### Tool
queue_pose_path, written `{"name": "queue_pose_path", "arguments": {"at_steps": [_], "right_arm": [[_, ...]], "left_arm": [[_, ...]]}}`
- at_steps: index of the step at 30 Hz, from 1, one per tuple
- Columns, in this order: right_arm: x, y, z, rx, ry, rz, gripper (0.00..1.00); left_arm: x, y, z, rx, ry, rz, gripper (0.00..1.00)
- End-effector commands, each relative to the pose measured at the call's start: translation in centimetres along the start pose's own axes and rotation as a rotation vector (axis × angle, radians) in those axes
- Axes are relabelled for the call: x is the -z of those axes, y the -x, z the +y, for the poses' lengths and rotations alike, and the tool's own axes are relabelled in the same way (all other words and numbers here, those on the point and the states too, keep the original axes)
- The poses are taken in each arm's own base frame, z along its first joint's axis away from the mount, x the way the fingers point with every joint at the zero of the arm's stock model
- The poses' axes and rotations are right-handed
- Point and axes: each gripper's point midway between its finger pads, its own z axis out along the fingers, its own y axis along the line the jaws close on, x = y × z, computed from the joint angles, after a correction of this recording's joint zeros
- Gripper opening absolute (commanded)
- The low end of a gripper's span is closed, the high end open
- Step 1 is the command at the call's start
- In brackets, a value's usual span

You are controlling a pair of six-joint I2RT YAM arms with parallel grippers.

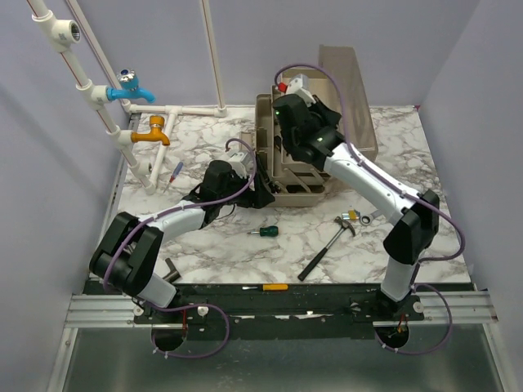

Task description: Pack the tool kit

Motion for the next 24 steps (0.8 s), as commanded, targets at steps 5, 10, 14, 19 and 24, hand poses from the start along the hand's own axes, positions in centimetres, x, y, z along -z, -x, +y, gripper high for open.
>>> {"name": "queue_pose_path", "arguments": {"at_steps": [5,10,14,19,24], "right_arm": [[2.5,1.6,3.7,0.059,-0.159,-0.039,0.03],[4.8,1.8,7.0,0.115,-0.210,-0.064,0.08],[5.9,1.2,7.4,0.101,-0.224,-0.041,0.58],[7.6,2.6,8.7,0.028,-0.182,-0.058,0.60],[8.5,3.5,7.8,-0.036,-0.154,-0.057,0.64]], "left_arm": [[0.2,0.6,-3.7,-0.039,-0.147,-0.001,0.76],[0.5,0.8,-3.7,-0.042,-0.146,-0.013,0.77],[0.8,0.8,-3.2,-0.017,-0.153,-0.020,0.77],[1.6,1.1,-2.4,0.029,-0.179,-0.037,0.77],[2.3,1.4,-1.9,0.032,-0.163,-0.052,0.78]]}}
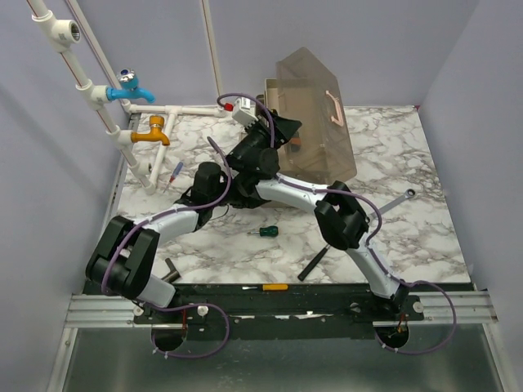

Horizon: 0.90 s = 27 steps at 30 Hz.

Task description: Pack the tool kit

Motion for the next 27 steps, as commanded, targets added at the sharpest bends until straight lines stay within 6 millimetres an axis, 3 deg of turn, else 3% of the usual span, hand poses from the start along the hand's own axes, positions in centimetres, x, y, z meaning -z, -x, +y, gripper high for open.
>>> {"name": "queue_pose_path", "arguments": {"at_steps": [1,7,11,20,27], "right_arm": [[1.9,-1.0,-3.1,-0.230,0.065,0.031,0.64],[3.3,-0.6,-3.0,-0.255,0.091,0.015,0.65],[4.4,-0.4,-1.1,-0.267,0.119,0.015,0.74],[7.1,0.1,2.5,-0.283,0.175,0.005,0.79],[7.9,0.9,1.5,-0.377,0.210,0.017,0.80]], "left_arm": [[0.9,1.3,-2.1,-0.054,-0.090,-0.043,0.78],[3.6,2.8,-0.6,0.012,-0.056,-0.175,0.83],[5.5,3.4,0.2,-0.001,0.009,-0.261,0.84],[9.6,4.0,3.4,0.050,0.239,-0.419,0.86],[13.0,4.8,4.4,0.042,0.362,-0.555,0.89]]}}
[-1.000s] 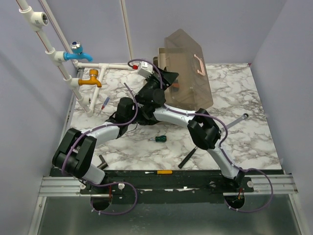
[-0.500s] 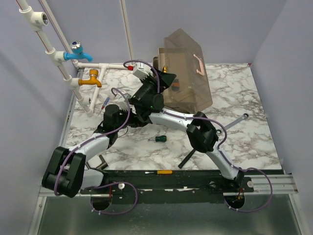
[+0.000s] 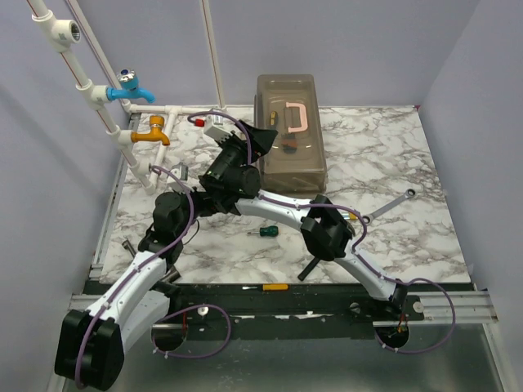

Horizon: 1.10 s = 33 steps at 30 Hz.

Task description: Pack the tool kit

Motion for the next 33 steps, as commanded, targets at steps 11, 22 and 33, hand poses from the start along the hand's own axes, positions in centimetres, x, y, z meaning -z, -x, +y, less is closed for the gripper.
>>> {"name": "queue_pose_path", "arguments": {"at_steps": [11,22,33], "right_arm": [[0.4,-1.2,-8.0,-0.692,0.021,0.026,0.93],[-0.1,-4.7,-12.5,-0.977,-0.020,-0.204,0.95],[3.2,-5.1,-11.3,-1.108,0.457,-0.567,0.98]], "left_arm": [[1.5,1.6,2.4,-0.067,0.114,-0.124,0.89],[0.7,1.1,2.0,-0.087,0.074,-0.097,0.89],[-0.2,0.8,1.8,-0.101,0.058,-0.071,0.89]]}}
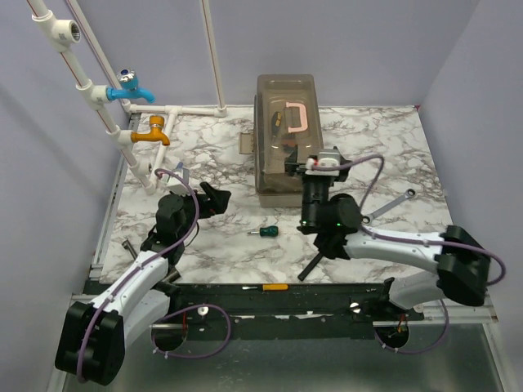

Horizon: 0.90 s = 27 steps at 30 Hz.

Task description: Pack the tool kit

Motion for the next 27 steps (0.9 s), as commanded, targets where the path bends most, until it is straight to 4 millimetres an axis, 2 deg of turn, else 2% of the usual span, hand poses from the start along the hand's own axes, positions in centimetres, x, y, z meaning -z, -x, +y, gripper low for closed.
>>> {"name": "queue_pose_path", "arguments": {"at_steps": [1,3,6,10,11,14,19,23,27], "right_arm": [[0.9,3.5,2.4,-0.353,0.275,-0.090,0.98],[0.3,3.0,3.0,-0.331,0.290,-0.053,0.99],[-0.6,1.7,4.9,-0.308,0.367,0.063,0.98],[-3.3,0.8,4.6,-0.388,0.400,0.216,0.98],[-3.9,0.1,4.4,-0.408,0.407,0.275,0.98],[-6.7,-0.8,3.1,-0.435,0.383,0.393,0.98],[-9.6,-4.7,1.7,-0.376,0.317,0.591,0.98],[-11.3,-8.7,1.5,-0.401,0.338,0.716,0.95],[-13.0,-11.6,1.5,-0.404,0.326,0.772,0.91]], "left_arm": [[-0.6,1.1,-1.1,-0.019,-0.044,-0.018,0.89],[-1.0,1.1,-1.5,-0.011,-0.055,0.001,0.89],[-2.0,1.4,-2.2,0.022,-0.062,0.038,0.89],[-3.9,1.3,-2.9,0.078,-0.062,0.107,0.89],[-4.5,1.2,-2.9,0.091,-0.053,0.127,0.89],[-6.0,1.0,-3.2,0.121,-0.051,0.171,0.89],[-8.6,1.7,-3.7,0.153,-0.039,0.195,0.89],[-10.8,1.8,-3.8,0.195,-0.042,0.212,0.89],[-13.1,1.8,-3.9,0.244,-0.043,0.221,0.89]]}}
